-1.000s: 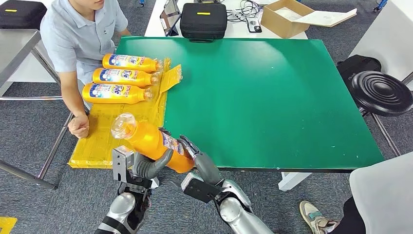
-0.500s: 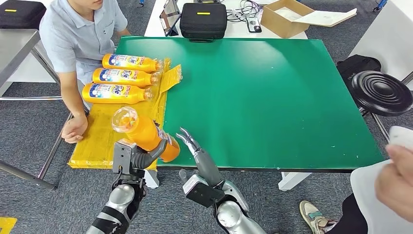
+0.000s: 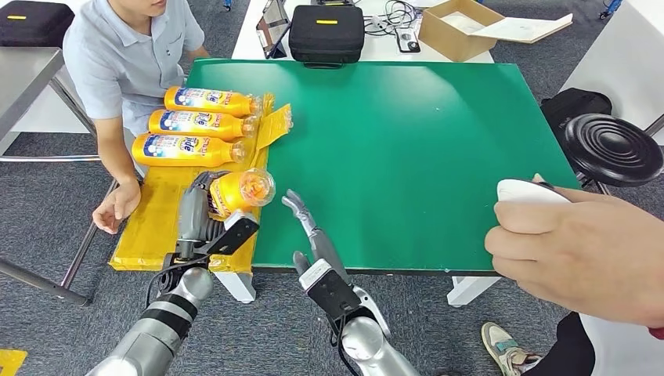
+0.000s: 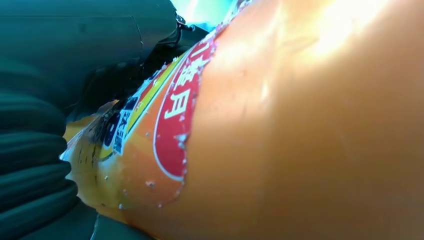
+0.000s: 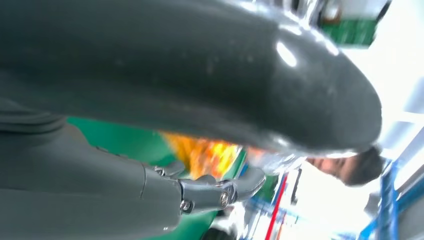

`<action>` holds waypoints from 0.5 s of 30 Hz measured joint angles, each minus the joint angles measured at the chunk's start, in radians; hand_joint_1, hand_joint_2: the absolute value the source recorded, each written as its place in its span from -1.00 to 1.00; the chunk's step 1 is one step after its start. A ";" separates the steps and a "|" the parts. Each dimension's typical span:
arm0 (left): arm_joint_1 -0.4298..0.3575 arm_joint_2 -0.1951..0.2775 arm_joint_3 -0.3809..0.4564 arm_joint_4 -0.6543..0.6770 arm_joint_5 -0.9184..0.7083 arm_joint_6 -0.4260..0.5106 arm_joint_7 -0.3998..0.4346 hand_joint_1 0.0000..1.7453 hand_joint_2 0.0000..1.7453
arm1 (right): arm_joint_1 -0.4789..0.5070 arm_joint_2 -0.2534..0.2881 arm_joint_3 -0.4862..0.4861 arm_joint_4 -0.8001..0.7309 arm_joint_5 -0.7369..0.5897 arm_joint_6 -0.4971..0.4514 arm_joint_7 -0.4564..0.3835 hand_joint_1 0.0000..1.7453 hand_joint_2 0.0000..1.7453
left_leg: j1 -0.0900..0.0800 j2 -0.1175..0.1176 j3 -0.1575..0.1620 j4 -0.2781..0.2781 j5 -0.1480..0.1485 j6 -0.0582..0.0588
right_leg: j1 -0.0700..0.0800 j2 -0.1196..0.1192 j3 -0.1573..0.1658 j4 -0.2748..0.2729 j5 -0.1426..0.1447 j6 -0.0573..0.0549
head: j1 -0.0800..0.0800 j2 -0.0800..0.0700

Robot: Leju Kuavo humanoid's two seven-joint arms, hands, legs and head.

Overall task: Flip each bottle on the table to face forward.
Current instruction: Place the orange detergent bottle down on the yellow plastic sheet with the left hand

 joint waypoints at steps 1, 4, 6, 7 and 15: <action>-0.018 0.003 0.015 0.034 -0.012 0.000 0.008 1.00 1.00 | 0.000 0.000 0.012 -0.005 -0.008 0.008 -0.003 -1.00 -1.00 | 0.000 0.000 0.000 0.000 0.000 0.000 | 0.000 0.000 0.000 0.000 0.000 0.000 | 0.000 0.000; -0.056 0.013 0.050 0.106 -0.049 0.002 0.023 1.00 1.00 | 0.000 -0.002 0.044 -0.021 -0.025 0.021 -0.006 -1.00 -1.00 | 0.000 0.000 0.000 0.000 0.000 0.000 | 0.000 0.000 0.000 0.000 0.000 0.000 | 0.000 0.000; -0.064 0.016 0.058 0.122 -0.053 0.003 0.024 1.00 1.00 | 0.000 -0.003 0.051 -0.025 -0.027 0.023 -0.006 -1.00 -1.00 | 0.000 0.000 0.000 0.000 0.000 0.000 | 0.000 0.000 0.000 0.000 0.000 0.000 | 0.000 0.000; -0.064 0.016 0.058 0.122 -0.053 0.003 0.024 1.00 1.00 | 0.000 -0.003 0.051 -0.025 -0.027 0.023 -0.006 -1.00 -1.00 | 0.000 0.000 0.000 0.000 0.000 0.000 | 0.000 0.000 0.000 0.000 0.000 0.000 | 0.000 0.000; -0.133 0.044 0.103 0.276 -0.306 0.008 0.206 1.00 1.00 | 0.000 -0.013 0.108 -0.053 -0.055 0.042 -0.006 -1.00 -1.00 | 0.000 0.000 0.000 0.000 0.000 0.000 | 0.000 0.000 0.000 0.000 0.000 0.000 | 0.000 0.000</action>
